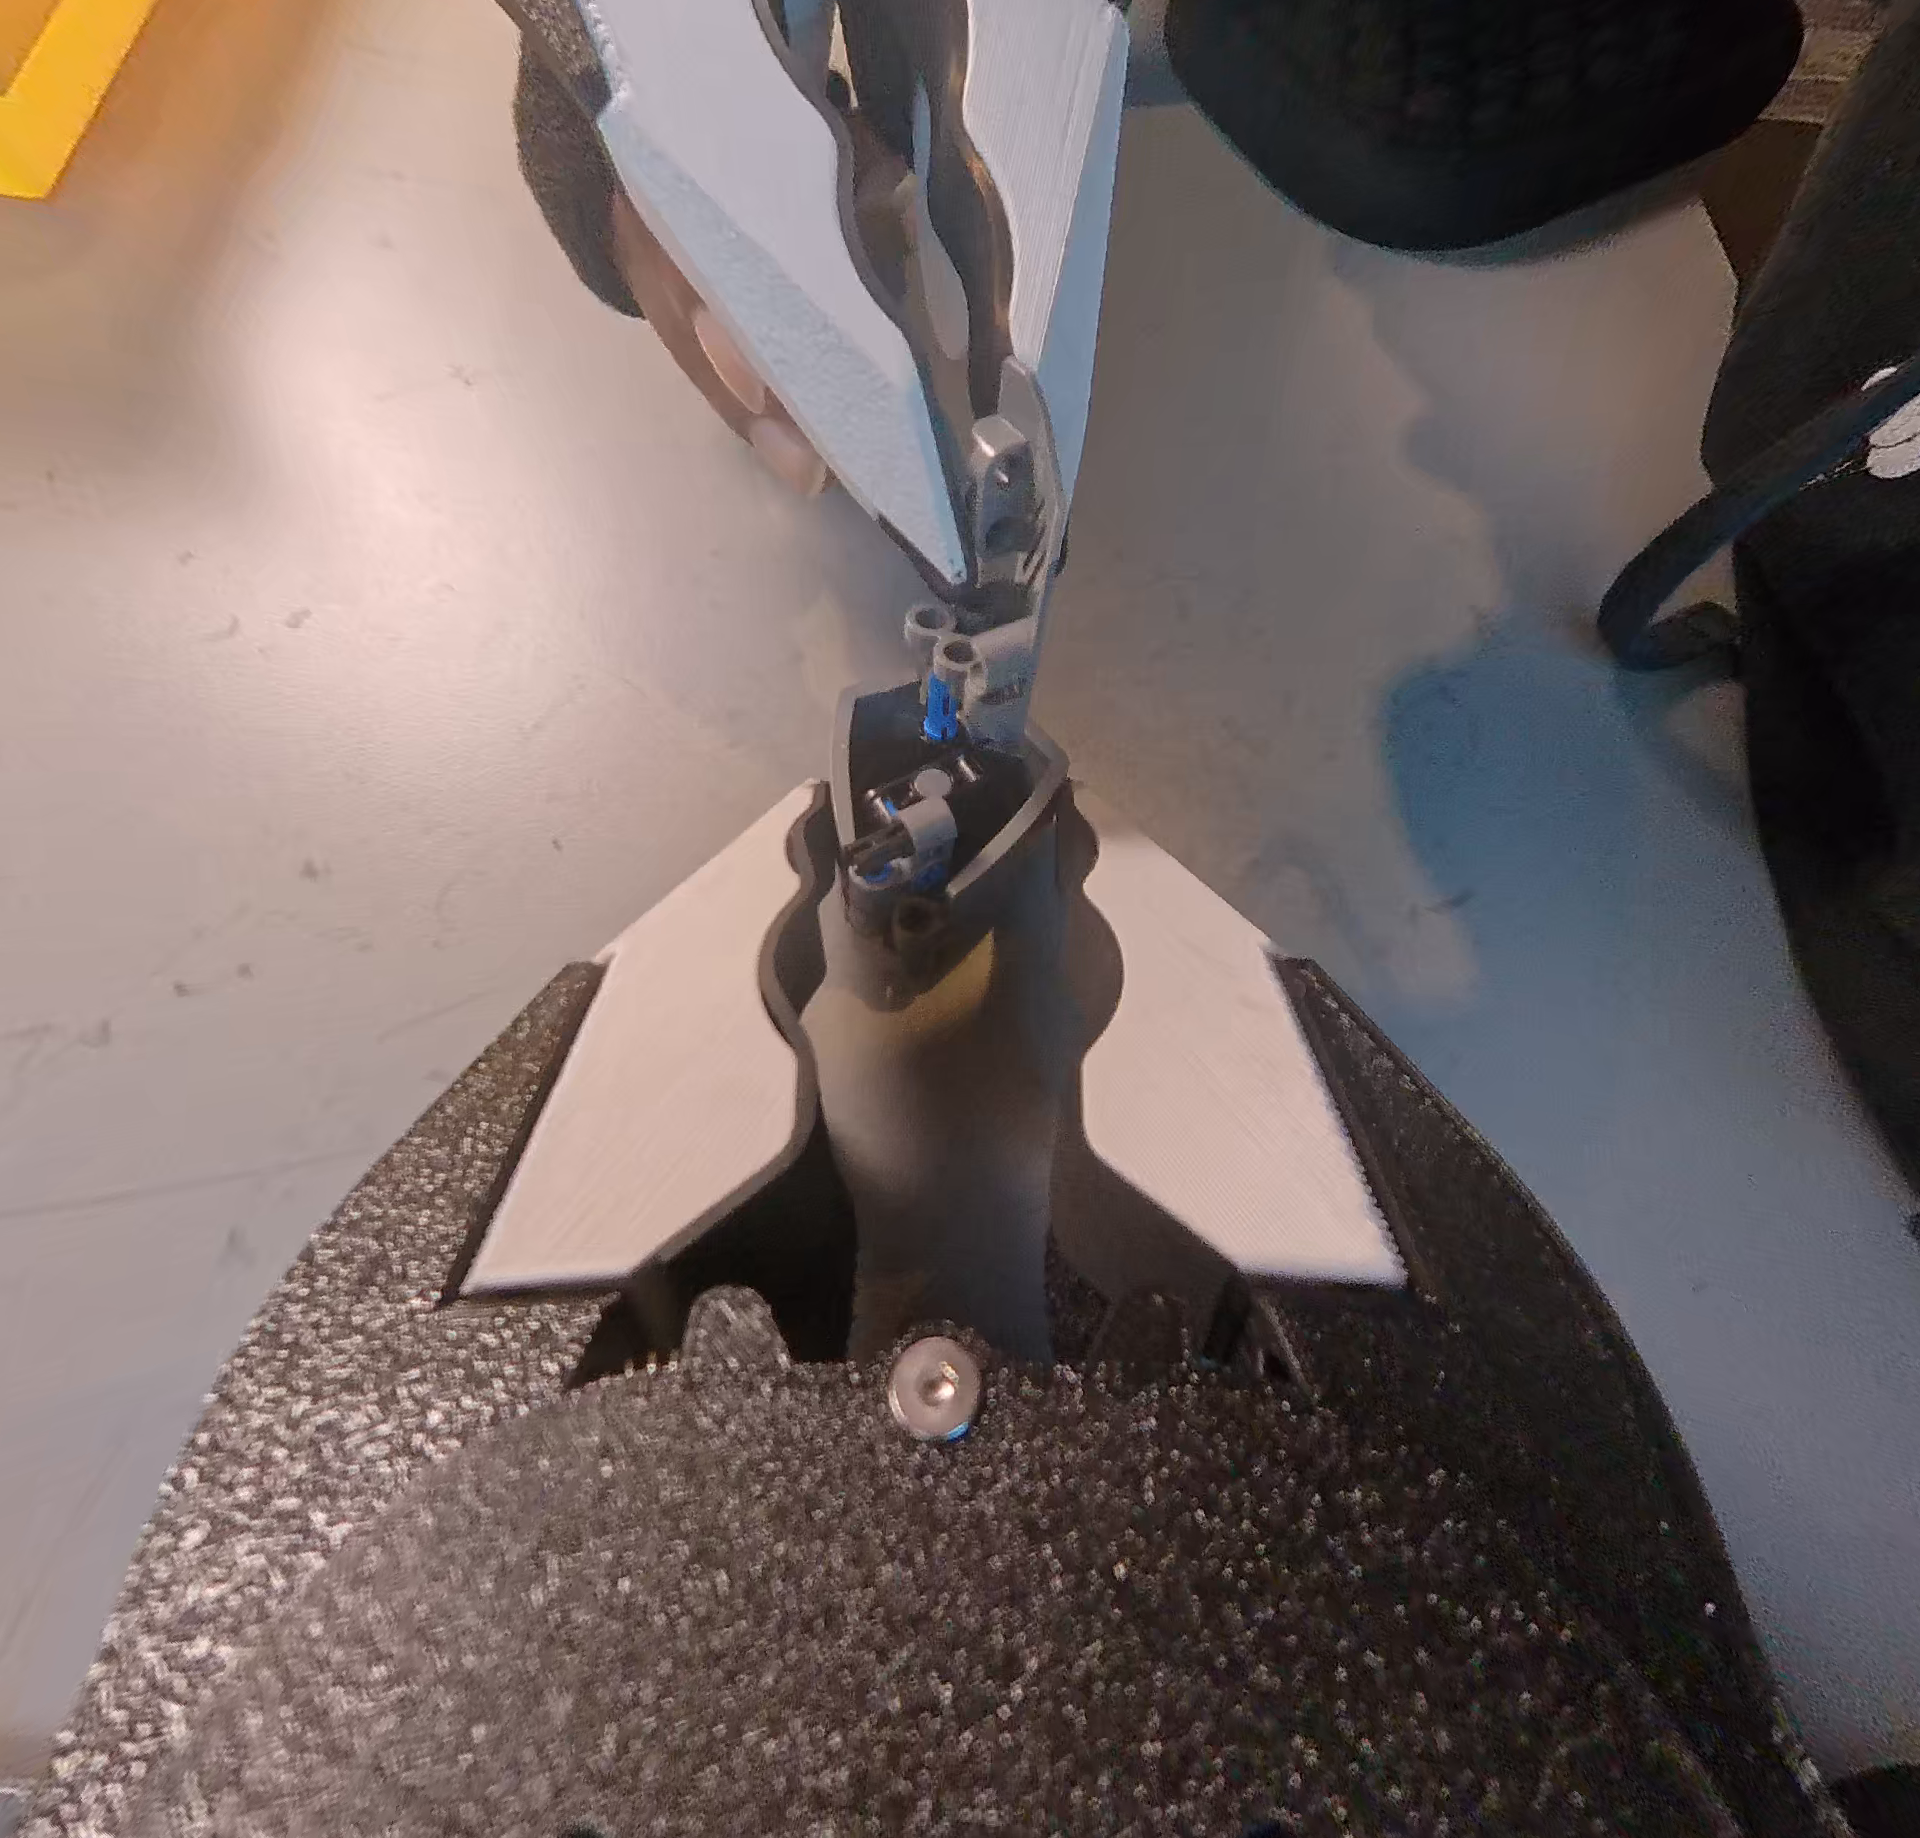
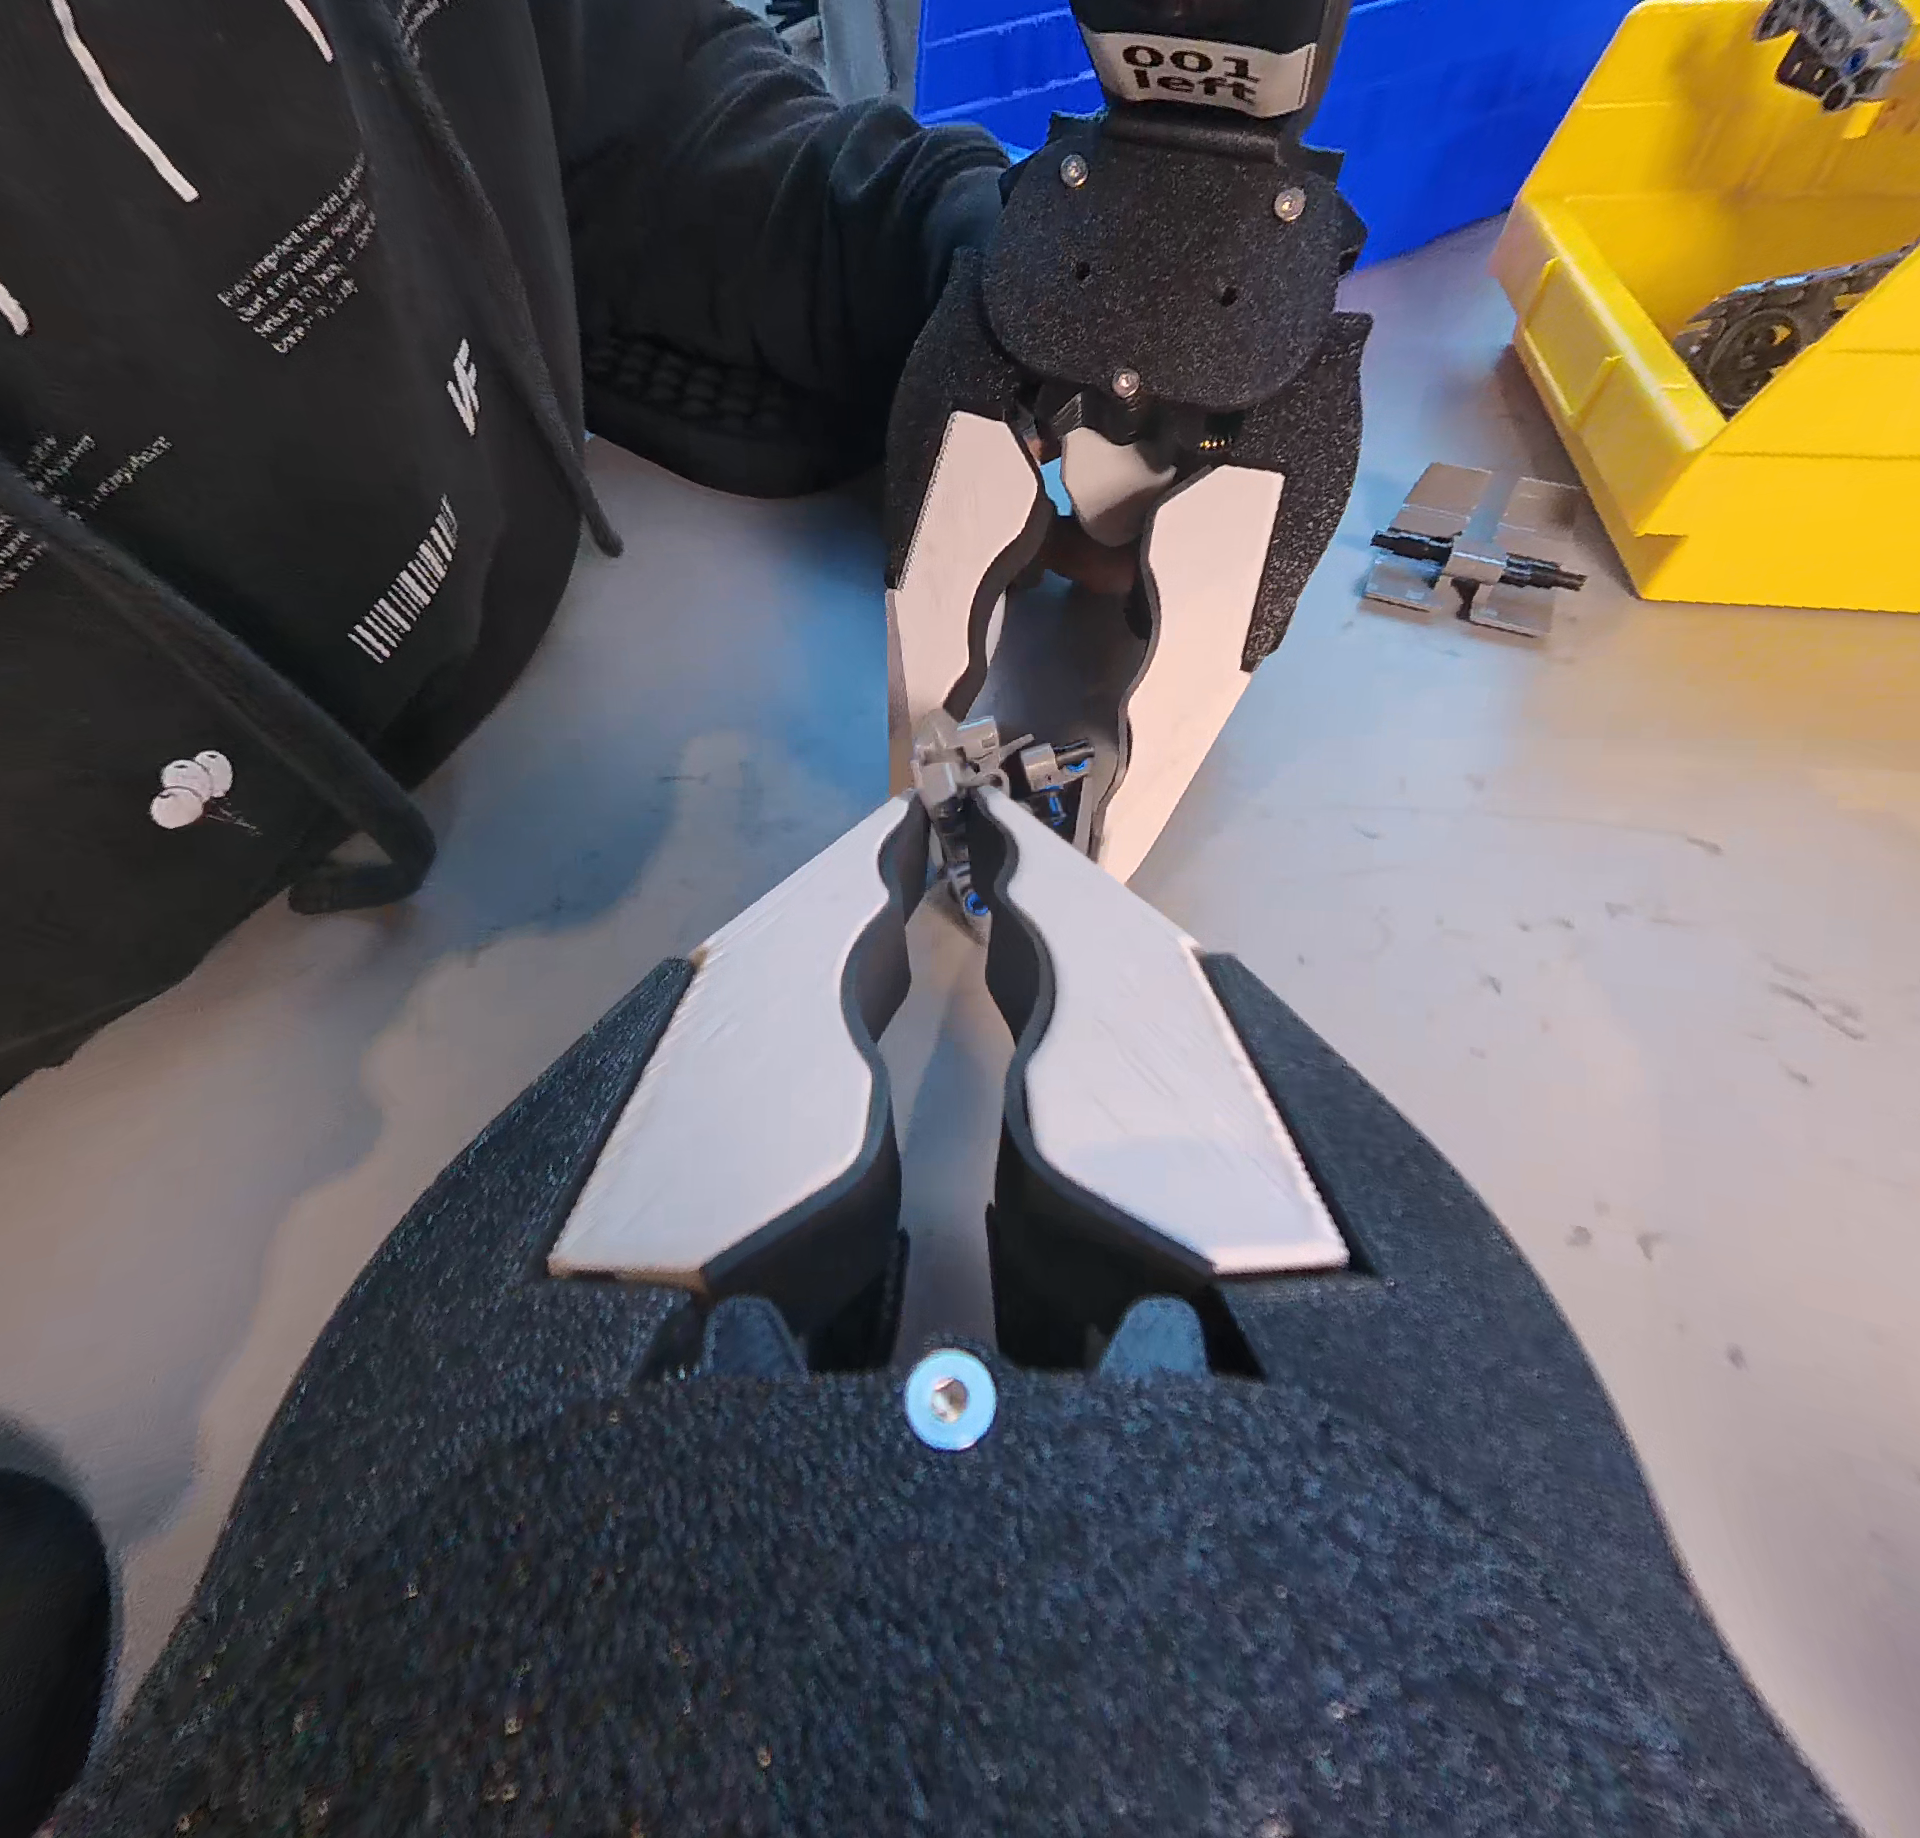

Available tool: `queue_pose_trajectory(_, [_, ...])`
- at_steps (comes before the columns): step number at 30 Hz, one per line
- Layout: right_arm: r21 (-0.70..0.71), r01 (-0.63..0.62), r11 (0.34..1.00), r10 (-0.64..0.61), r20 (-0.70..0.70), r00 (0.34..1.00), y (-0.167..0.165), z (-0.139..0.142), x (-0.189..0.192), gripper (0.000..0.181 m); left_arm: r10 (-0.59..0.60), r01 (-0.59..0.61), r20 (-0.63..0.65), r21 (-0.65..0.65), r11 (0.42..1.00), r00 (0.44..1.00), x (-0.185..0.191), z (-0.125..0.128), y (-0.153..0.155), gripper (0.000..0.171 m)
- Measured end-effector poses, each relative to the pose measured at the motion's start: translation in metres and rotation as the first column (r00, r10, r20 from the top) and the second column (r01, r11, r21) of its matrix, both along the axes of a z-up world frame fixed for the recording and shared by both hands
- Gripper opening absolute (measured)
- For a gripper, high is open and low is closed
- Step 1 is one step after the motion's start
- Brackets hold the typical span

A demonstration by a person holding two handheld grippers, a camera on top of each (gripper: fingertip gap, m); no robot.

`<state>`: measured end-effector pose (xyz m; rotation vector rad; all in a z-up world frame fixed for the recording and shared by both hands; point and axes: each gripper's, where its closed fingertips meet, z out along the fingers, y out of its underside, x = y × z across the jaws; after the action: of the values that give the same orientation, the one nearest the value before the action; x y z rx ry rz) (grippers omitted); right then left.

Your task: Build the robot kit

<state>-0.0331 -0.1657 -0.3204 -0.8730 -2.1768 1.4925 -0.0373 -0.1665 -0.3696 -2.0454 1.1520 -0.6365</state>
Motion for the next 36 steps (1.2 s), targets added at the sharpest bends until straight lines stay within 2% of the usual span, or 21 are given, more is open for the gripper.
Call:
queue_pose_trajectory(11, [0.026,-0.042,0.999,0.042,-0.018,0.999,-0.0075,0.0017,-0.0027,0.006,-0.009,0.009,0.000,0.000,1.000,1.000,-0.0006,-0.0001,-0.0019,0.041])
queue_pose_trajectory(27, [0.054,-0.080,0.995,0.079,0.035,0.996,-0.0074,-0.0013,-0.0031,0.006,-0.029,0.029,-0.004,0.005,1.000,1.000,-0.0018,-0.0007,-0.0043,0.041])
queue_pose_trajectory(33, [0.003,-0.123,0.992,0.122,0.068,0.990,-0.0078,-0.0024,-0.0021,0.006,-0.036,0.036,-0.009,0.012,0.999,0.999,-0.0026,-0.0011,-0.0050,0.041])
queue_pose_trajectory(36, [-0.066,-0.144,0.987,0.149,0.089,0.985,-0.0070,-0.0021,-0.0018,0.006,-0.042,0.042,-0.011,0.016,0.999,0.999,-0.0032,-0.0013,-0.0052,0.041])
